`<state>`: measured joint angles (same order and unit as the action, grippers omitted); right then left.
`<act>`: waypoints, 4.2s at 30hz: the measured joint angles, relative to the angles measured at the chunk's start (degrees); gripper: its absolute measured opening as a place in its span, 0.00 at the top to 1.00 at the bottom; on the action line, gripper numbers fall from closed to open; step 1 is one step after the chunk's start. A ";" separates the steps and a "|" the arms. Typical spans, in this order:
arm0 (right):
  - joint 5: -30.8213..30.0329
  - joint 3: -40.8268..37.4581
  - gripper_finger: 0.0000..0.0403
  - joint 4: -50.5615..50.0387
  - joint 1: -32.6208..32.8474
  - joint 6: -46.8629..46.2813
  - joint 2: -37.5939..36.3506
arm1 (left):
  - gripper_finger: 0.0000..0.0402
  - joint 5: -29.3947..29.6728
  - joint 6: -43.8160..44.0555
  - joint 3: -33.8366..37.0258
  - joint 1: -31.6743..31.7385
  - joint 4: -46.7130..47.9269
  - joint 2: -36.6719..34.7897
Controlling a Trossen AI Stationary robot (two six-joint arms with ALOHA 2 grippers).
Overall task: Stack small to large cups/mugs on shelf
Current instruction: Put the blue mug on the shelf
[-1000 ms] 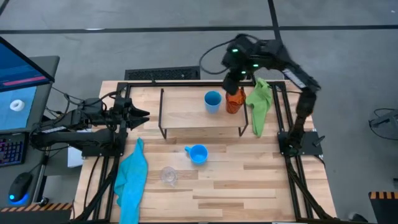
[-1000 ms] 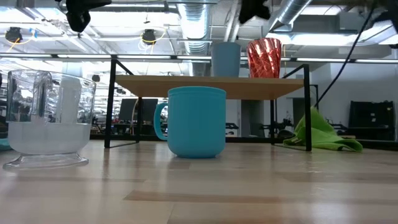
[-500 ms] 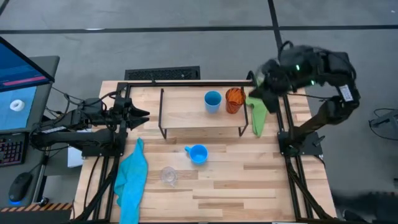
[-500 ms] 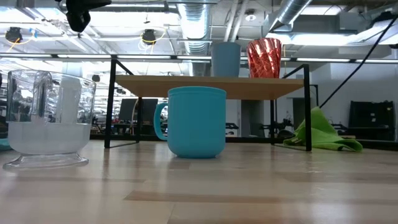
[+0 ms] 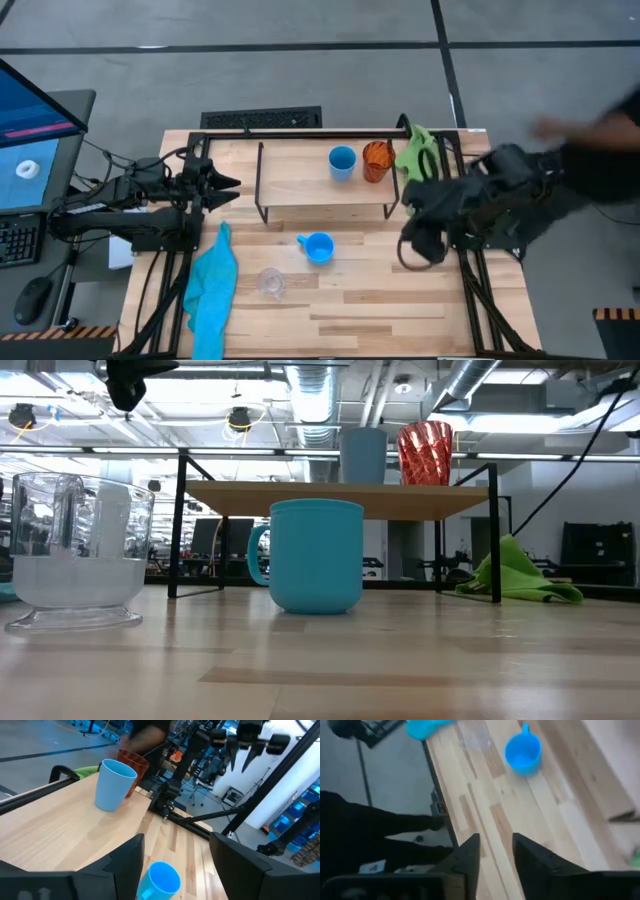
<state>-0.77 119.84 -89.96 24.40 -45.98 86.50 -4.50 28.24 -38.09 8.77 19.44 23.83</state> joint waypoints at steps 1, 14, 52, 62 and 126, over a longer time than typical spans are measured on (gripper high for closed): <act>-1.01 -0.70 0.63 -0.05 1.15 -1.47 0.00 | 0.46 -0.34 0.01 0.00 0.01 0.00 0.02; -16.11 -20.04 0.56 6.74 13.57 -14.14 -0.84 | 0.45 -1.71 -0.48 0.00 0.01 0.09 0.02; 7.49 -37.89 0.57 54.54 -10.09 28.20 6.91 | 0.45 -1.66 -3.11 0.00 -0.01 0.95 0.02; 11.25 -37.75 0.57 56.36 -9.92 27.57 11.43 | 0.45 -1.34 -2.35 0.00 -0.01 0.92 0.02; 8.24 -37.82 0.57 56.45 -10.94 41.51 19.04 | 0.45 0.03 -2.38 0.00 0.01 3.41 0.14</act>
<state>7.46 82.02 -33.51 13.45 -4.48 105.53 -4.47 25.86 -38.09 8.77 22.86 23.98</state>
